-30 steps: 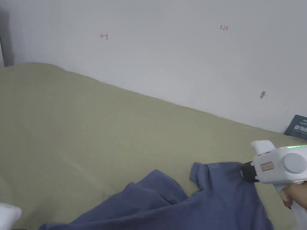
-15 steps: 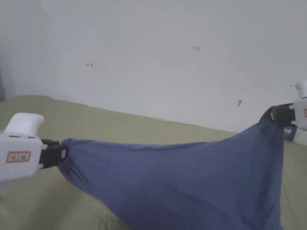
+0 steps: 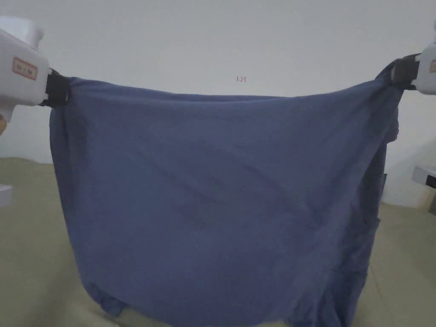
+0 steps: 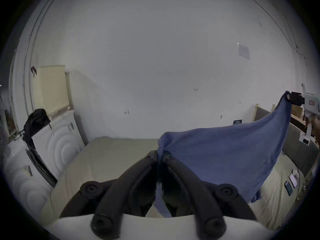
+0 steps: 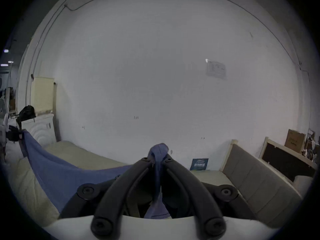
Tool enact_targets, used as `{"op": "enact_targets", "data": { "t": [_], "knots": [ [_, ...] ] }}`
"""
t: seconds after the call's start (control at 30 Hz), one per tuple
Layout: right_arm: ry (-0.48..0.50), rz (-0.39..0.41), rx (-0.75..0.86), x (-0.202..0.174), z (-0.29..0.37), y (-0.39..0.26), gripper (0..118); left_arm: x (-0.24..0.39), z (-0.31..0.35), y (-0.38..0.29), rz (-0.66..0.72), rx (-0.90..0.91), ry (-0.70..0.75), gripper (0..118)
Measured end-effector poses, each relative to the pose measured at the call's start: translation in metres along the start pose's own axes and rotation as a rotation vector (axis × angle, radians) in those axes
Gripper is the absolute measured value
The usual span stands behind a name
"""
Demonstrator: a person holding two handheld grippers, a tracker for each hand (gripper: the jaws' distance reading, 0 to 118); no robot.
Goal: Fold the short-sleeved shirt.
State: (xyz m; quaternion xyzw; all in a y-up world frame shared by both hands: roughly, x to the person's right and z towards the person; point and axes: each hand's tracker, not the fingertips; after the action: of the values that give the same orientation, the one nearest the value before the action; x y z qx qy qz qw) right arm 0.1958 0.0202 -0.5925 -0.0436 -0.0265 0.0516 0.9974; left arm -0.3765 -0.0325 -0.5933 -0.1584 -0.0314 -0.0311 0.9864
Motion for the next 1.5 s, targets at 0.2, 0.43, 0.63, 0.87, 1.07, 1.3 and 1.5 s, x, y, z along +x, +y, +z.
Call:
{"op": "enact_targets", "data": {
  "t": [0.2,0.43,0.63,0.87,1.07,1.3,1.5],
  "knots": [
    [-0.050,0.019,0.061,-0.005,-0.026,0.029,8,0.009,-0.013,0.034,-0.018,0.102,0.046,5],
    [-0.058,0.050,0.100,-0.007,-0.050,0.060,8,0.010,-0.025,0.056,-0.054,0.138,0.089,5],
    [-0.037,0.080,0.096,-0.012,-0.050,0.057,8,0.006,-0.034,0.046,-0.061,0.137,0.099,5],
    [0.003,0.031,0.017,-0.013,-0.023,0.000,8,0.010,-0.031,-0.001,-0.017,0.099,0.039,5],
    [0.006,0.010,-0.101,-0.003,0.014,-0.069,8,0.018,-0.016,-0.057,0.008,0.045,-0.011,5],
    [0.026,-0.021,-0.136,0.006,0.091,-0.131,8,0.020,0.027,-0.119,0.007,0.011,-0.073,5],
    [0.032,-0.075,-0.193,0.007,0.165,-0.195,8,0.018,0.074,-0.179,0.045,-0.037,-0.108,5]
  ]
}}
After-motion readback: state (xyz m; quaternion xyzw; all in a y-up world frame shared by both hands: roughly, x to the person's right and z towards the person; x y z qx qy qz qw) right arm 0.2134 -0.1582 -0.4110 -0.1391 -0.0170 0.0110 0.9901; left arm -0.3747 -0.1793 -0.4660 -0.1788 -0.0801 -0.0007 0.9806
